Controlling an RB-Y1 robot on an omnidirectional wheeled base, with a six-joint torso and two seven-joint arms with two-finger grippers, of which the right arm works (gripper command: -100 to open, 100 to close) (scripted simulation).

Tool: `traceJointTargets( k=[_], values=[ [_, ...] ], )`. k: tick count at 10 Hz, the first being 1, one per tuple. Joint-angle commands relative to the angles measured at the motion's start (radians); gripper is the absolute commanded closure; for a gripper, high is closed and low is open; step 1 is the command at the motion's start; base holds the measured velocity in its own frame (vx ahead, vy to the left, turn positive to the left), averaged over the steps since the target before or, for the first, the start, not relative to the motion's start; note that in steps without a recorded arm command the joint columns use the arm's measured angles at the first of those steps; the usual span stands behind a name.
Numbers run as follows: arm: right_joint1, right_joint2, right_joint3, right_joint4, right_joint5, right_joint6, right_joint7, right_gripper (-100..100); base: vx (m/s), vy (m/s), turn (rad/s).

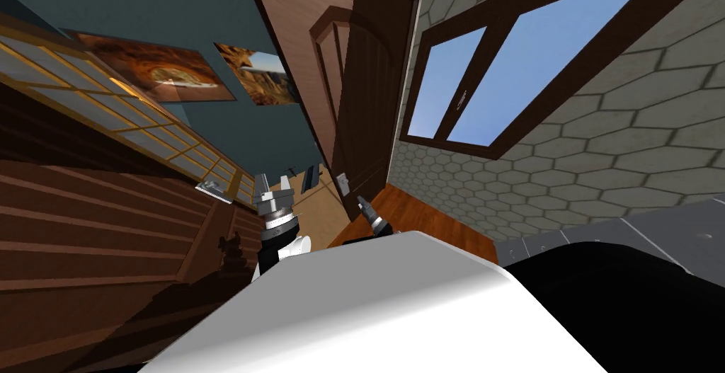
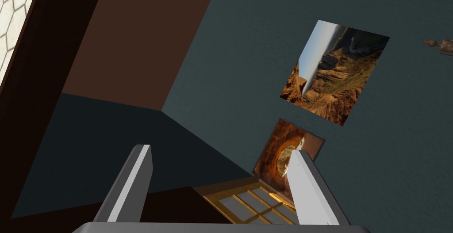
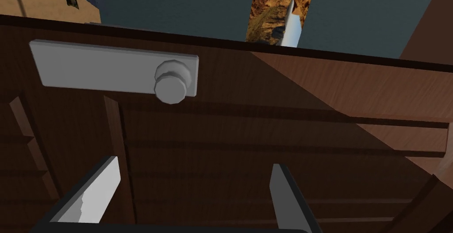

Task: Push the door open

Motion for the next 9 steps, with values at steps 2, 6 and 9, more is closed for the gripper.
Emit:
traceJointTargets(
  k=[2, 6, 9],
  values=[
    [-0.007, -0.002, 0.045, 0.037, 0.034, 0.018, -0.035, -100, 0.197, -0.098, 0.065],
    [-0.013, -0.007, 0.072, 0.060, 0.053, 0.027, -0.059, -100, 0.176, -0.051, 0.028],
    [-0.037, 0.009, 0.064, 0.086, 0.045, 0.034, -0.055, -100, 0.134, 0.078, 0.029]
  ],
)
